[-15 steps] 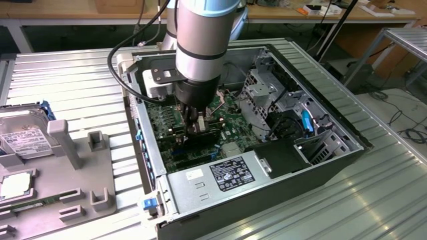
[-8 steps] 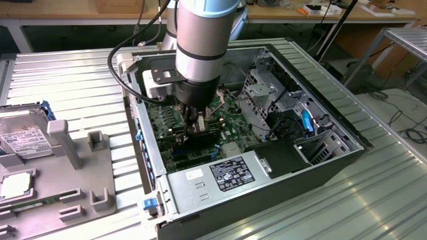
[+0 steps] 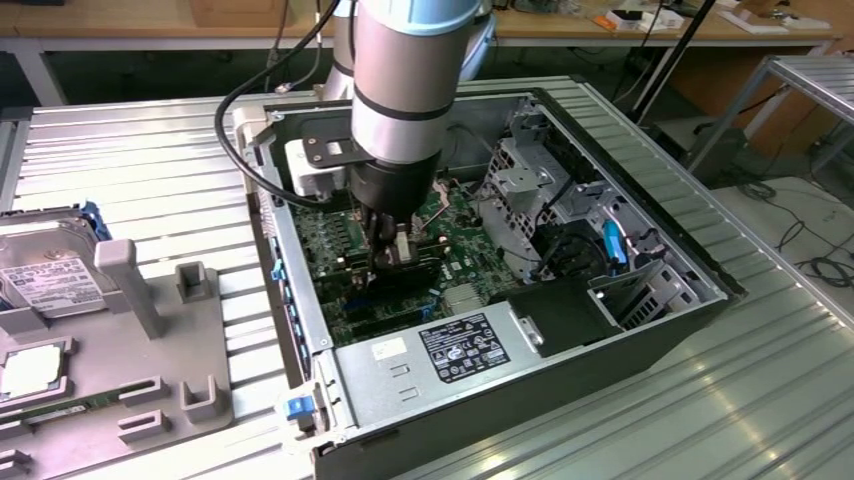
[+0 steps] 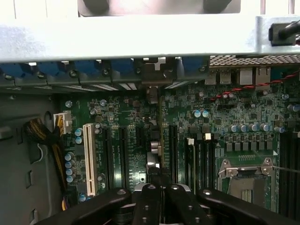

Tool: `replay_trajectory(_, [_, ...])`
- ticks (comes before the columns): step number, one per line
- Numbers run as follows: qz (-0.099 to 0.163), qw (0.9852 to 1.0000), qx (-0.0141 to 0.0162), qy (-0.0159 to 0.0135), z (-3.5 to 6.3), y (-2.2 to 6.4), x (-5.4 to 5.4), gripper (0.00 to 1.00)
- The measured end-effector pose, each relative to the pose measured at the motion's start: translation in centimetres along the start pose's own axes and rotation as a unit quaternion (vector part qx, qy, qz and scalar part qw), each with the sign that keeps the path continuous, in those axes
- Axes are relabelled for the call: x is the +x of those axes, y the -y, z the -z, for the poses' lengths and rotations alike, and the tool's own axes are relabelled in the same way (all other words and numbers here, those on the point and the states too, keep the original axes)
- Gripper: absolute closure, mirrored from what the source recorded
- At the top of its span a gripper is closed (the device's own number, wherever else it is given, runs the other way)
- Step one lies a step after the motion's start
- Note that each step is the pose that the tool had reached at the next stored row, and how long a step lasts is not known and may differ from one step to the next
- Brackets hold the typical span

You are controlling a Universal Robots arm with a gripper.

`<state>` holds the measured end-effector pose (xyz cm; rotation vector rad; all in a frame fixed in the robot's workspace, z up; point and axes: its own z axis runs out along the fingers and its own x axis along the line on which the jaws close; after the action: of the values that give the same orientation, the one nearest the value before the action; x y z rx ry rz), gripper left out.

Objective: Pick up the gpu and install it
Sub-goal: 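Press down on the gpu until it lock into place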

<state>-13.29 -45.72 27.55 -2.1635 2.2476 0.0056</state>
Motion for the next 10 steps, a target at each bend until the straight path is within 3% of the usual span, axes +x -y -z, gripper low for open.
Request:
replay_trajectory(4, [0.000,1.0000,-0.0008,-0.0009,1.26,0.01,0.0,0.89])
replay_trajectory(10, [0.000,1.0000,-0.0007,-0.0009,1.76,-0.64,0.0,0.89])
